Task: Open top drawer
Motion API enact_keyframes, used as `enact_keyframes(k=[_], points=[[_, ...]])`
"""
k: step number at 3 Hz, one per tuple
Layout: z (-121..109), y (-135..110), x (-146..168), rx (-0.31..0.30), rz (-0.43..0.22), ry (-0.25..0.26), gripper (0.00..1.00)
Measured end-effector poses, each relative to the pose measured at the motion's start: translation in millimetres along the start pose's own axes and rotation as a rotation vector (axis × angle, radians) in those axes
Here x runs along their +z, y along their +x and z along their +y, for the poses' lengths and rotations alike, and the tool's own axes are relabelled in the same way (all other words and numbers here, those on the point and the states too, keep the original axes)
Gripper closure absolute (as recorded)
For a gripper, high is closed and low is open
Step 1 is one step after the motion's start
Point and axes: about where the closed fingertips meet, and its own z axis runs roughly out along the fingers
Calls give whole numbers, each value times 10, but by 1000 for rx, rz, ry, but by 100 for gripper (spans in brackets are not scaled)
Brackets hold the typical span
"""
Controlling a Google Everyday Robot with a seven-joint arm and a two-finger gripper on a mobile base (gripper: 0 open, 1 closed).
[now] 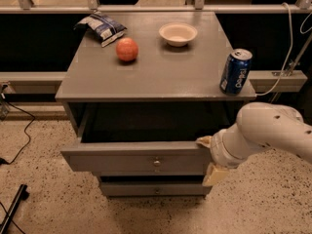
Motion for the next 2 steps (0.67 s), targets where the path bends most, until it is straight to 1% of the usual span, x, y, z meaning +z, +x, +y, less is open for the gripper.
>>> enact_keyframes(k=[1, 2], points=[[257, 22, -147, -6, 9, -32, 16], [534, 15, -294, -17, 20, -69, 16]])
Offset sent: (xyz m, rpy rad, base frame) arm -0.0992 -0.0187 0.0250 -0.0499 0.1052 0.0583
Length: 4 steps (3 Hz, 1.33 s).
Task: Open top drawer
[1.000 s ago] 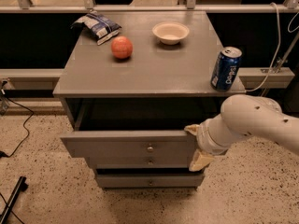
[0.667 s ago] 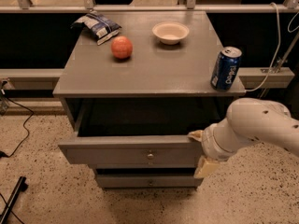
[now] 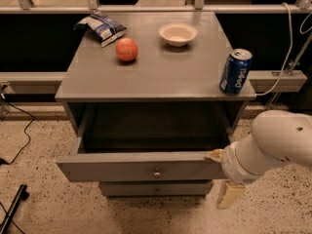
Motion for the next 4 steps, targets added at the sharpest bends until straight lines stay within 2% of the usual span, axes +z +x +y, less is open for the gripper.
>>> enact_keyframes(k=[1, 2, 3, 4], points=[[240, -16, -133, -12, 10, -31, 16], [337, -70, -309, -23, 15, -30, 14], [88, -144, -408, -19, 17, 10, 30], [-439, -284, -409, -27, 13, 46, 59]])
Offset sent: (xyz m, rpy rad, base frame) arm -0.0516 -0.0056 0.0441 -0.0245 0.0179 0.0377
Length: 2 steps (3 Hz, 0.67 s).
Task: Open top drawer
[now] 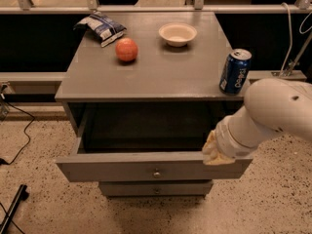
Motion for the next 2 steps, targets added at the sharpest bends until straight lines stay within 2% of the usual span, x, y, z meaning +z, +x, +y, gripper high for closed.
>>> enact_keyframes(k=[1, 2], points=[[-321, -77, 18, -5, -3, 20, 60], [-587, -133, 167, 21, -18, 27, 78]])
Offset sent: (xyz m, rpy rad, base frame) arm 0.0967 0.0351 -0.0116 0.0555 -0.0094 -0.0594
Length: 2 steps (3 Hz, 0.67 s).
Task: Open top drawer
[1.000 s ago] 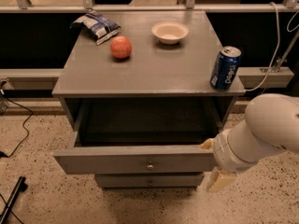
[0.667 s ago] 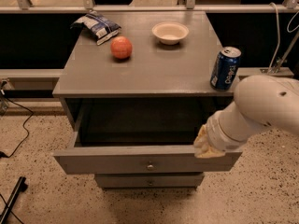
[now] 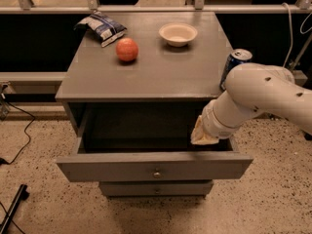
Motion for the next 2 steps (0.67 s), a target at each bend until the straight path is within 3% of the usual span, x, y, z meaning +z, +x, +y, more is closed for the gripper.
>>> enact_keyframes(k=[1, 2], points=[[-149, -23, 322, 34, -5, -15, 100], [-179, -25, 459, 47, -5, -25, 100]])
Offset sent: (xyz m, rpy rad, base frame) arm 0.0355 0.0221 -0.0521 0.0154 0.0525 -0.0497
